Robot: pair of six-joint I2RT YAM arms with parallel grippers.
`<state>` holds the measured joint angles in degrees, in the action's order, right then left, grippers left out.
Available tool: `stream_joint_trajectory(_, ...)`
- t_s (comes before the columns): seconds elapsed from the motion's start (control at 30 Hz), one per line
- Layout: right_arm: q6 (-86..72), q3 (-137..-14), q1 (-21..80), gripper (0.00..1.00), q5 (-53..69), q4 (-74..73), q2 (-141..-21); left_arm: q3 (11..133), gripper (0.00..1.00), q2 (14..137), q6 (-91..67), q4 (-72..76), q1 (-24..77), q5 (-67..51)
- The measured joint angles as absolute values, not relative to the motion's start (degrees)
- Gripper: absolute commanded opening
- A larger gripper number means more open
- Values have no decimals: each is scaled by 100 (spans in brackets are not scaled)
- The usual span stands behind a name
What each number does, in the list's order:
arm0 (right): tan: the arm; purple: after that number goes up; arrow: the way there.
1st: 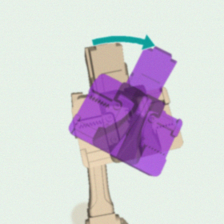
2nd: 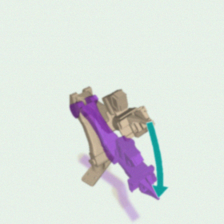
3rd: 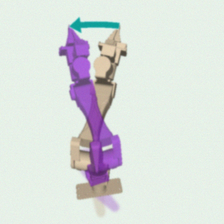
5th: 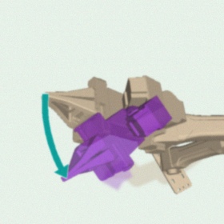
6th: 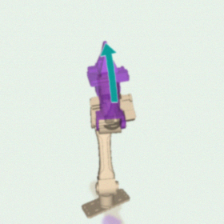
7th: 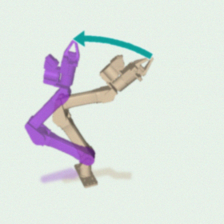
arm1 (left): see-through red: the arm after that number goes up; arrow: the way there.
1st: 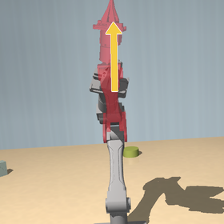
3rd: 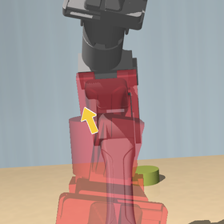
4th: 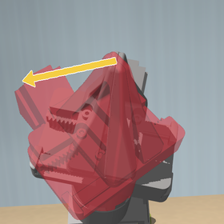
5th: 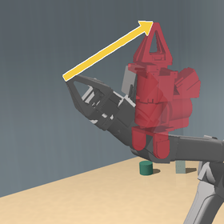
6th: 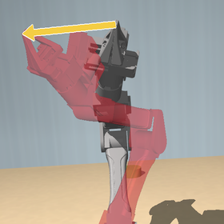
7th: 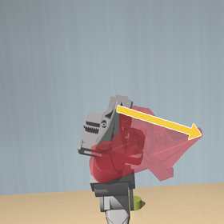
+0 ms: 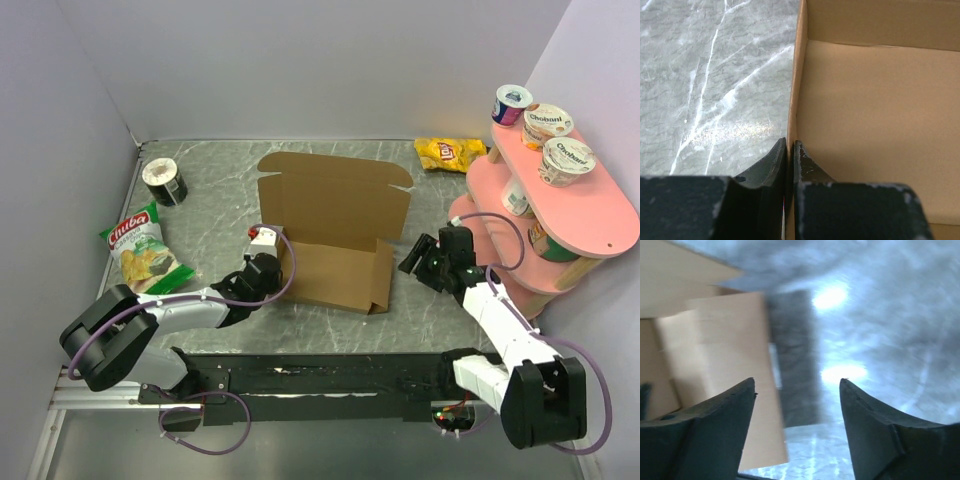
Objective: Fold the paper box
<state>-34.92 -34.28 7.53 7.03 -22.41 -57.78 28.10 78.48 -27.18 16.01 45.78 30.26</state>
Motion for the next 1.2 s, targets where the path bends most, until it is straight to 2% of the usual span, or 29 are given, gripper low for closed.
stream_joint_trajectory(0.27, -3522, -3114, 775, 67, 362, -2095, -6361, 2810, 1, 7848, -2716, 1601, 4578, 3024)
stream_joint_trajectory(0.43, -3662, -2893, 1057, 66, 746, -1492, -6737, 2810, 1, 7850, -2716, 1601, 4578, 3026)
stream_joint_trajectory(0.63, -4106, -2630, 1365, 66, 1066, -773, -6630, 2810, 1, 7850, -2714, 1601, 4578, 3026)
stream_joint_trajectory(0.9, -4611, -2486, 1688, 74, 1011, -429, -6355, 2810, 1, 7854, -2703, 1597, 4550, 3059)
stream_joint_trajectory(1.2, -5013, -2250, 1824, 75, 991, 97, -6388, 2810, 1, 7854, -2659, 1549, 4528, 3179)
